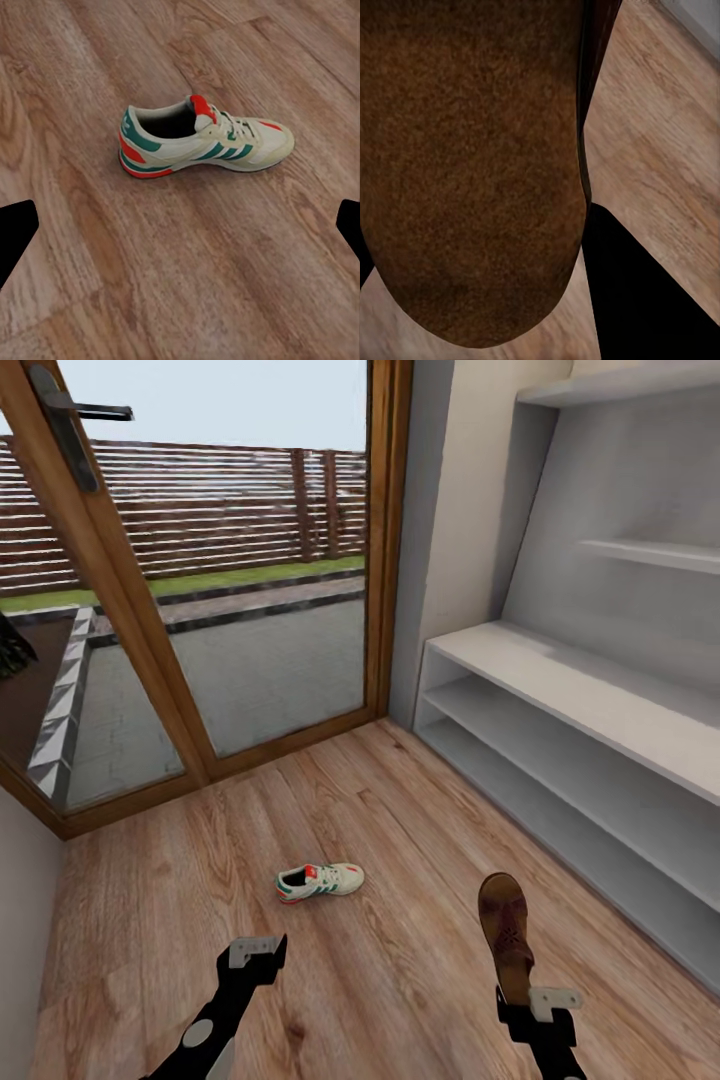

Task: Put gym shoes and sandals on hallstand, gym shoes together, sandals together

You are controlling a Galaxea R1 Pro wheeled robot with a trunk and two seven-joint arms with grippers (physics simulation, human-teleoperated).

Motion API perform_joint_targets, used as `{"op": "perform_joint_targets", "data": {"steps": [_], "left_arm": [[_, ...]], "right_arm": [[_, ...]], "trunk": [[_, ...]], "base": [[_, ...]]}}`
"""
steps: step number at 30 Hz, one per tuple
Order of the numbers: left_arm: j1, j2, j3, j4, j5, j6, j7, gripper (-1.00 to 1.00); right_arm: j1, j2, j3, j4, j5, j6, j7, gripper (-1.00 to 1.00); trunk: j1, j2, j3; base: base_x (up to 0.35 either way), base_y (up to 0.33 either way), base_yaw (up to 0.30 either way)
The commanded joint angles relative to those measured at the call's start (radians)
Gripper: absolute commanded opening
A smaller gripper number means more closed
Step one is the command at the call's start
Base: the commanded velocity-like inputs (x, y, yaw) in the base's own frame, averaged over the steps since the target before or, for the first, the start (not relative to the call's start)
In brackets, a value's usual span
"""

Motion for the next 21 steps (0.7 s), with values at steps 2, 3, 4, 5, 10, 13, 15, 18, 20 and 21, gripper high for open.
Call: {"op": "perform_joint_targets", "data": {"steps": [2,3,4,5,10,13,15,18,20,21], "left_arm": [[-0.001,0.001,-0.003,-0.002,0.010,-0.003,-0.001,1.00],[-0.001,0.002,-0.002,-0.003,0.009,-0.003,-0.001,1.00],[-0.002,0.002,-0.002,-0.005,0.009,-0.003,-0.001,1.00],[-0.002,0.002,-0.002,-0.010,0.009,-0.002,-0.001,1.00],[-0.002,0.000,-0.006,-0.014,0.008,0.000,-0.001,1.00],[-0.001,-0.003,-0.008,-0.012,0.008,-0.001,-0.002,1.00],[-0.001,-0.005,-0.009,-0.008,0.008,-0.001,-0.001,1.00],[-0.001,-0.003,-0.008,-0.011,0.008,-0.001,-0.001,1.00],[-0.001,-0.002,-0.007,-0.012,0.008,-0.001,-0.001,1.00],[-0.001,-0.002,-0.007,-0.013,0.008,-0.001,-0.001,1.00]], "right_arm": [[-0.001,-0.001,0.009,-0.001,-0.013,-0.003,-0.005,-1.00],[-0.001,-0.001,0.010,-0.001,-0.012,-0.003,-0.004,-1.00],[-0.001,-0.001,0.010,-0.001,-0.012,-0.002,-0.003,-1.00],[-0.001,-0.001,0.010,-0.002,-0.012,-0.003,-0.003,-1.00],[-0.001,-0.004,0.009,-0.003,-0.012,-0.004,-0.003,-1.00],[-0.001,-0.009,0.008,0.001,-0.011,-0.004,-0.004,-1.00],[-0.001,-0.012,0.007,0.002,-0.011,-0.005,-0.006,-1.00],[-0.001,-0.014,0.005,0.006,-0.011,-0.005,-0.007,-1.00],[-0.001,-0.014,0.005,0.011,-0.011,-0.005,-0.008,-1.00],[-0.001,-0.014,0.005,0.014,-0.012,-0.005,-0.008,-1.00]], "trunk": [[0.000,0.000,-0.001],[0.000,0.000,-0.001],[0.000,0.000,-0.001],[0.000,0.000,-0.001],[0.000,0.000,-0.001],[0.000,0.000,-0.001],[0.000,0.000,-0.001],[0.000,0.000,-0.001],[0.000,0.000,-0.001],[0.000,0.000,-0.001]], "base": [[0.069,0.000,-0.003],[0.123,0.000,-0.001],[0.139,0.000,-0.001],[0.155,0.000,0.000],[0.228,0.004,0.000],[0.299,0.054,0.000],[0.315,0.117,0.000],[0.303,0.173,0.000],[0.292,0.205,0.000],[0.288,0.214,0.000]]}}
